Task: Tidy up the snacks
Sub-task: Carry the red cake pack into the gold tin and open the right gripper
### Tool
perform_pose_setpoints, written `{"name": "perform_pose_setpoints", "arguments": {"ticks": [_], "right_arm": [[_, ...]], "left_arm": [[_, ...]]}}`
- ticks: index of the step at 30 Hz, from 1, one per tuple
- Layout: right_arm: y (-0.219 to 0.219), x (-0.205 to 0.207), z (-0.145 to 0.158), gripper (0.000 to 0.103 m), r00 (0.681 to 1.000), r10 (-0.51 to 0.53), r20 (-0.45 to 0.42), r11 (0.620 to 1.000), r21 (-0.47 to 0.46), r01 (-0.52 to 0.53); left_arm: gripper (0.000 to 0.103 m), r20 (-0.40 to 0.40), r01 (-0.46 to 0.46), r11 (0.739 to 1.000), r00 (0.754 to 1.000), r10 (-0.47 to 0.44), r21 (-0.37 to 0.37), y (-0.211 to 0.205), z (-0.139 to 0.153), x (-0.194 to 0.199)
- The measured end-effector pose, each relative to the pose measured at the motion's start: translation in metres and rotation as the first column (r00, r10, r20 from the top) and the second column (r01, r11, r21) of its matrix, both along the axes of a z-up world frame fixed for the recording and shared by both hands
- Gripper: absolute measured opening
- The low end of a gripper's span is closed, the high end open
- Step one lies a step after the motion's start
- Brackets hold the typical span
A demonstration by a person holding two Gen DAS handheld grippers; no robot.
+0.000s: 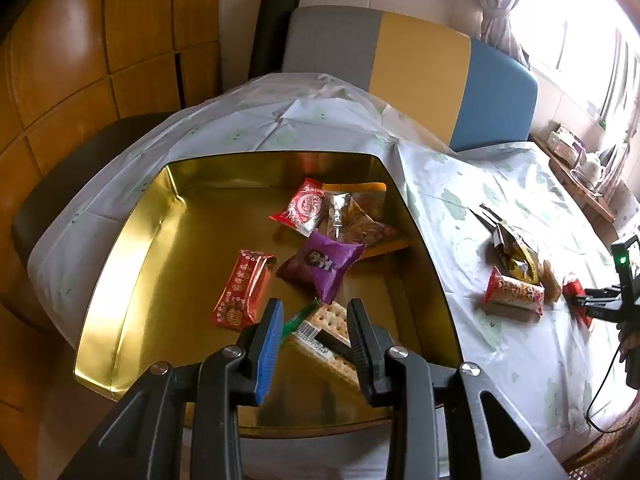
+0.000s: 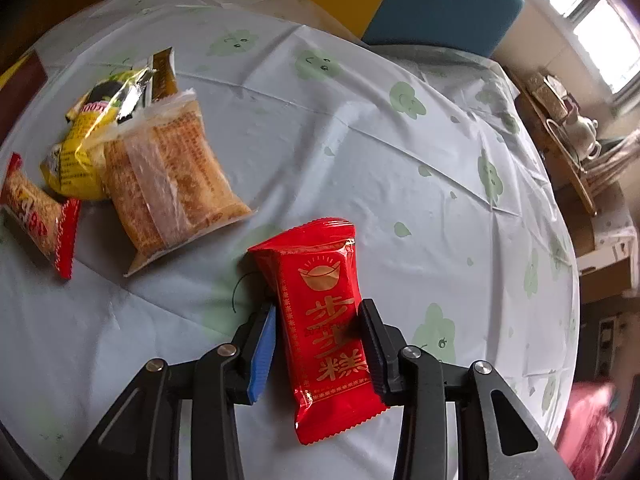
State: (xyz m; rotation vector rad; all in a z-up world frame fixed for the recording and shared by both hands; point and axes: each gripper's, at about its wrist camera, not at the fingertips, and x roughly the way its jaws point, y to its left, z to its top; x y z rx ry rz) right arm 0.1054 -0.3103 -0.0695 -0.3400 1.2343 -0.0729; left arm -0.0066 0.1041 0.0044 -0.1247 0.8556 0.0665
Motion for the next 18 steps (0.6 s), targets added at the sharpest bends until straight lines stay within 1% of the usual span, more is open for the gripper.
{"name": "perform_pose_setpoints", "arguments": {"ticks": [2,4,6,8,14,18], "right_arm": [[-0.003,0.001,0.010,0.039,0.999,-0.030,0.033,1.000,0.010,0.030],[-0.008,0.001,0.024,0.039,0.996,-0.067,0.062,0.996,0.058,0.064],[-0.007,0.000,0.039,0.039,0.993,-0.077,0.084,0.992,0.104,0.068],[0.000,-0.004,0.045,0.039,0.993,-0.079,0.087,0.989,0.133,0.067],[0.038,-0.022,0.053,0.039,0.994,-0.027,0.106,0.970,0.243,0.000],[0.079,-0.039,0.056,0.039,0.992,0.028,0.119,0.953,0.295,-0.062]], "left_arm": [[0.033,0.005,-0.004,1.000,1.000,0.004,0.005,0.002,0.000,0.000],[0.033,0.007,-0.007,1.000,1.000,0.007,0.004,0.004,-0.001,0.000],[0.033,0.005,-0.010,1.000,1.000,0.010,-0.005,0.006,-0.002,0.000],[0.033,0.006,-0.013,1.000,1.000,0.013,-0.011,0.008,-0.003,-0.001],[0.033,-0.004,-0.015,1.000,1.000,0.015,-0.018,0.012,-0.007,-0.004],[0.033,-0.005,-0.027,0.999,1.000,0.027,-0.019,0.017,-0.009,-0.006]]}}
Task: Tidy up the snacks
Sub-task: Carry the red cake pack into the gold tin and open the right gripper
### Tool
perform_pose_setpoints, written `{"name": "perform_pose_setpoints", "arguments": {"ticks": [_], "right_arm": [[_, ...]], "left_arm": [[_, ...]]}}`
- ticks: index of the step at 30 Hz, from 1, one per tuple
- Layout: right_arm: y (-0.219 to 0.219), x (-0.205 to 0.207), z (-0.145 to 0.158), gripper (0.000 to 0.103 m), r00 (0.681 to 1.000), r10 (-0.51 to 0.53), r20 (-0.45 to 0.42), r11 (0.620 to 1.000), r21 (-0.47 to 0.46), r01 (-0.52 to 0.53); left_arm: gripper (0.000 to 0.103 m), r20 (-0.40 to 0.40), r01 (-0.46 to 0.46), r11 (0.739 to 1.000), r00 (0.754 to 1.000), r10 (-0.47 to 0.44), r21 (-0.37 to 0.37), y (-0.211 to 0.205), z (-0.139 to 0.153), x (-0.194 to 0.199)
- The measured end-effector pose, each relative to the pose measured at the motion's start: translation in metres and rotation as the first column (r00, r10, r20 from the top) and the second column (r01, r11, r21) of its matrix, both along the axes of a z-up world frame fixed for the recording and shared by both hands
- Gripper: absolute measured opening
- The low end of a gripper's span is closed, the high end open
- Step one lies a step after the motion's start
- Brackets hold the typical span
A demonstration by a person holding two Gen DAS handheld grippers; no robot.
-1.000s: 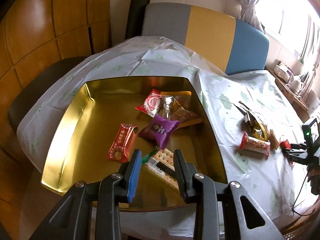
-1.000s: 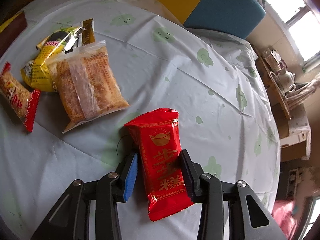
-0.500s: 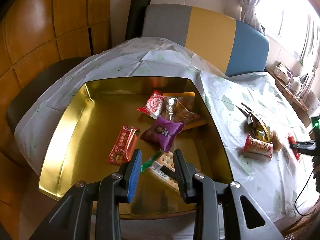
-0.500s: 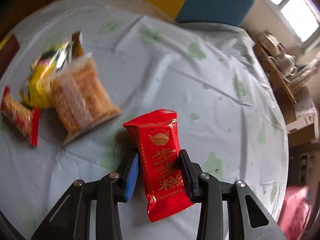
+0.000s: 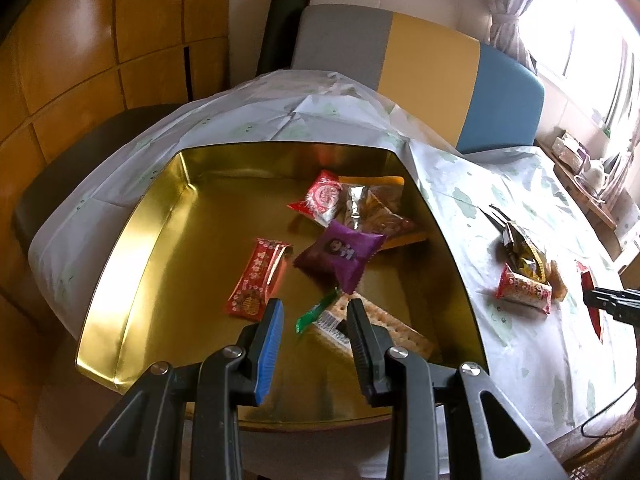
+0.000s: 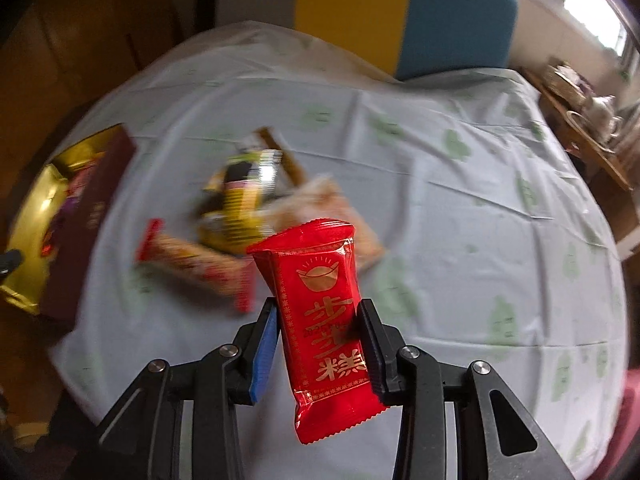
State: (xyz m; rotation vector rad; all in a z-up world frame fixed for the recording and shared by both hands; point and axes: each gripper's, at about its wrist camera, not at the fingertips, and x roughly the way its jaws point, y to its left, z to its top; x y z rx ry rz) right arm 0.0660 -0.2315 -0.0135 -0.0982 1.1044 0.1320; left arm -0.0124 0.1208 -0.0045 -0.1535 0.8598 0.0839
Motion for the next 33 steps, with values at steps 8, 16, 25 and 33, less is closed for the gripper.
{"name": "perform_pose_setpoints", "arguments": {"ticks": [8,16,25,33], "right_arm": [[0.072,-0.012,0.007,0.039,0.989,0.148,-0.003,0.983,0.109,-0.147],[0.151,-0.010,0.005,0.039,0.963,0.267,-0.019,0.945,0.201,-0.258],[0.205,-0.001,0.016,0.040,0.940,0.340,-0.009,0.914,0.238,-0.328],[0.229,0.010,0.026,0.040,0.940,0.342,0.003,0.905,0.267,-0.331]], "left_arm": [[0.033,0.018,-0.016,1.000,1.000,0.016,-0.006,0.007,0.001,-0.001],[0.033,0.022,-0.030,0.999,0.999,0.030,-0.011,0.015,0.001,-0.004],[0.033,0.032,-0.065,0.997,0.997,0.066,-0.033,0.029,0.000,-0.007],[0.033,0.054,-0.127,0.991,0.990,0.129,-0.042,0.050,0.004,-0.013]]}}
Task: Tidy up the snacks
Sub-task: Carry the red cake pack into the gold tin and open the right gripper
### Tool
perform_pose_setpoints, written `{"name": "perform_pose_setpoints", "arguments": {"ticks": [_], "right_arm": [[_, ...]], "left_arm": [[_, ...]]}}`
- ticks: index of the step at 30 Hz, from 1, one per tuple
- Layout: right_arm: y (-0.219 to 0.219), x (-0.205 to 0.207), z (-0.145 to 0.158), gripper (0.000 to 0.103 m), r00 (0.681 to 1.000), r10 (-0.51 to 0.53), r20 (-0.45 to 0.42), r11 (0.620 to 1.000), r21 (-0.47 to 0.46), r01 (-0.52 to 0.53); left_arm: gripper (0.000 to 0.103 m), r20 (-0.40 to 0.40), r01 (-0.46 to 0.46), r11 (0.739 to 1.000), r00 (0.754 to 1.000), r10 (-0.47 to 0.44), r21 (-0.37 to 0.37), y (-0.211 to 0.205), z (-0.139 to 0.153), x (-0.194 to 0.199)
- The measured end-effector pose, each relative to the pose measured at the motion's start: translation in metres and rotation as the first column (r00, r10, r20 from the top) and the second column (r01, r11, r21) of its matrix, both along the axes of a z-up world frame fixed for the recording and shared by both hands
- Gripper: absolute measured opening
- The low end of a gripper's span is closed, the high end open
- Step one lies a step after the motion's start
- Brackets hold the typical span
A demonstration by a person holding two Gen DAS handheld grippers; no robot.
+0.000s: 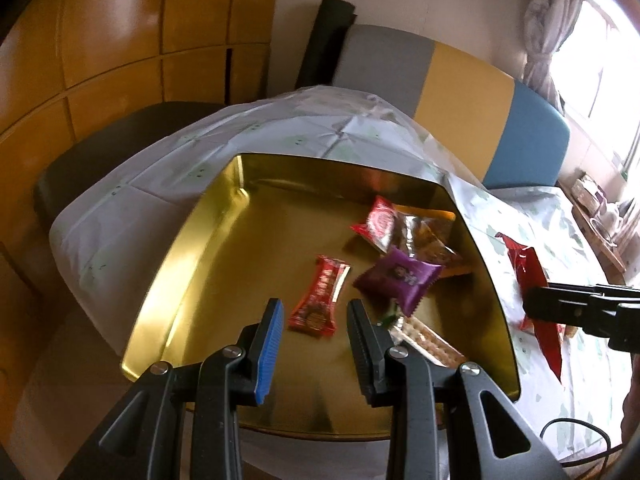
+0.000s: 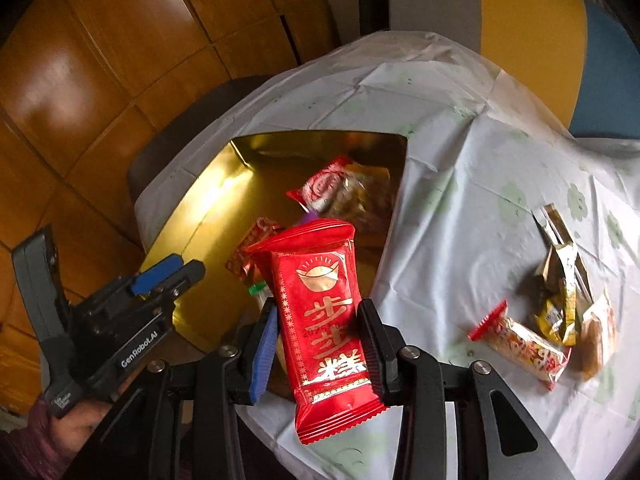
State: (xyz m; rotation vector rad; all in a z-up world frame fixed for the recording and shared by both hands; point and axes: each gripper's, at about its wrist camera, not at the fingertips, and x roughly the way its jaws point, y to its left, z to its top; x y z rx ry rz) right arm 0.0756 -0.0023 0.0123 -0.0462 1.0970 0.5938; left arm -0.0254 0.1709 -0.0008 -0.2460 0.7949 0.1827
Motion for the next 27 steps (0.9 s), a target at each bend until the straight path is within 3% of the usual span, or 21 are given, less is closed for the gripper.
{"name": "perform_pose_setpoints", "arguments": {"ticks": [6,11,18,25,27], "right_arm": [[0.024,0.014,-0.006,0.040,1.000,-0.010,0.009,1.000,0.000,0.010],[0.041,0.028,-0.025,0.043,1.000,-0.018,0.010,0.999,-0.051,0.019],[0.039,0.015,-0.037,0.043,0.999,0.021,0.043,0.995,-0.099,-0.017],[0.053,0.007,-0.041,0.022,0.993,0.100,0.067,0.990,-0.102,-0.093],[0.065,0.004,-0.047,0.021,0.988,0.135,0.075,0.984,-0.131,-0.124]], "left_arm": [[0.033,-0.014,-0.016,1.000,1.000,0.016,-0.003,0.007,-0.004,-0.001],[0.033,-0.018,-0.001,1.000,1.000,0.001,0.003,0.004,-0.004,-0.002],[0.033,-0.030,0.001,1.000,1.000,-0.001,0.007,0.002,-0.008,0.000],[0.033,-0.033,0.018,1.000,0.999,-0.017,0.017,-0.004,-0.008,0.000],[0.033,-0.034,0.018,1.000,0.999,-0.018,0.018,-0.004,-0.008,-0.001]]}}
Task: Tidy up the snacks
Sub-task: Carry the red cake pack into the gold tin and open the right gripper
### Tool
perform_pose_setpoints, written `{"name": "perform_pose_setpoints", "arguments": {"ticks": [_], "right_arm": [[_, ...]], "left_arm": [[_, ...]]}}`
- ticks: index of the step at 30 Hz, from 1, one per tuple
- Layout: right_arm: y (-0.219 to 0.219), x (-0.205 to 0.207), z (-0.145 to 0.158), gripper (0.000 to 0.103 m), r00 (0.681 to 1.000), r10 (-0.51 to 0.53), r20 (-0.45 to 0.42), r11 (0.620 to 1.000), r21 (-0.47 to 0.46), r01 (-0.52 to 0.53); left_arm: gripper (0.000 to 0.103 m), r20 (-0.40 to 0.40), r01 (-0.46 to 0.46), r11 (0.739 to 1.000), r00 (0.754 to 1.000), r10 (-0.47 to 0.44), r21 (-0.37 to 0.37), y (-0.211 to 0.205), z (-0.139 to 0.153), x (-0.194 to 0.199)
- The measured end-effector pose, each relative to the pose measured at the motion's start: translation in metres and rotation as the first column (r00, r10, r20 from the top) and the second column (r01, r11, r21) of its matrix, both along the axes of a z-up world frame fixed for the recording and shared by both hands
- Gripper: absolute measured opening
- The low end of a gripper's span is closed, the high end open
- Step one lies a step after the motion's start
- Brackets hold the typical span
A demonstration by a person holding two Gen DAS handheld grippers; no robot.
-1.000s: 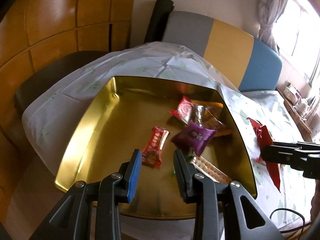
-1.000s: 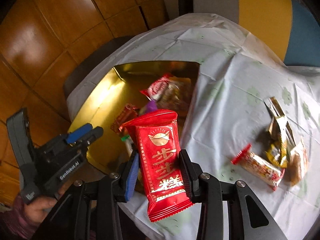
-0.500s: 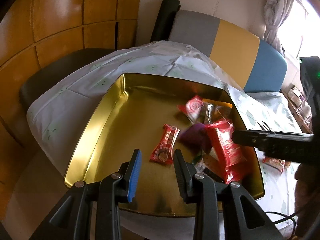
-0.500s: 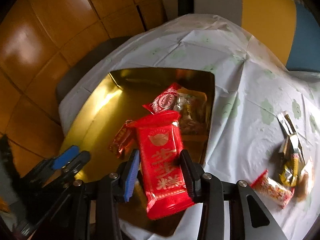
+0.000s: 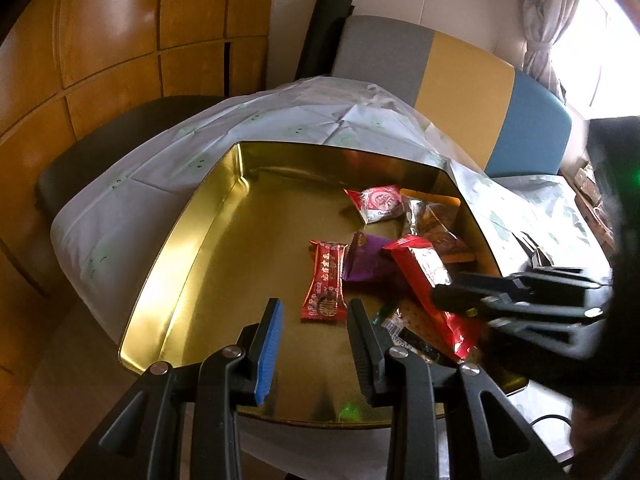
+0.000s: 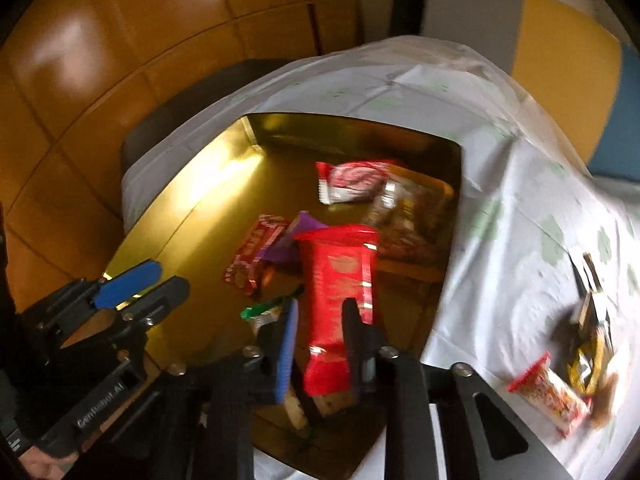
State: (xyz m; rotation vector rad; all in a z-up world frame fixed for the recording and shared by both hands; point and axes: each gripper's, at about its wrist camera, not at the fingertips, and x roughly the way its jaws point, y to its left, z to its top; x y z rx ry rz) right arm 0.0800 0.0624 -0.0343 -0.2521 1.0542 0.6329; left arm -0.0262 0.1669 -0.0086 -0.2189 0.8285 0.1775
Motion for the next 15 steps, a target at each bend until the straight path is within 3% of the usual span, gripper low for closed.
{"name": "perform_pose_setpoints", "arguments": {"ticks": [5,15], "right_arm": [[0.015,0.003,-0.017,0.019,0.998,-0.005,0.058,0.989,-0.147,0.013],[-0.002,-0.005,-0.003,0.019,0.996,-0.038,0.076,0.997,-0.069,0.044]], "left_arm": [[0.033,-0.002,0.005,1.000,1.000,-0.005,0.008,-0.001,0.001,-0.001],[0.033,-0.004,0.021,1.000,1.000,-0.021,0.014,-0.005,0.002,-0.002]]}}
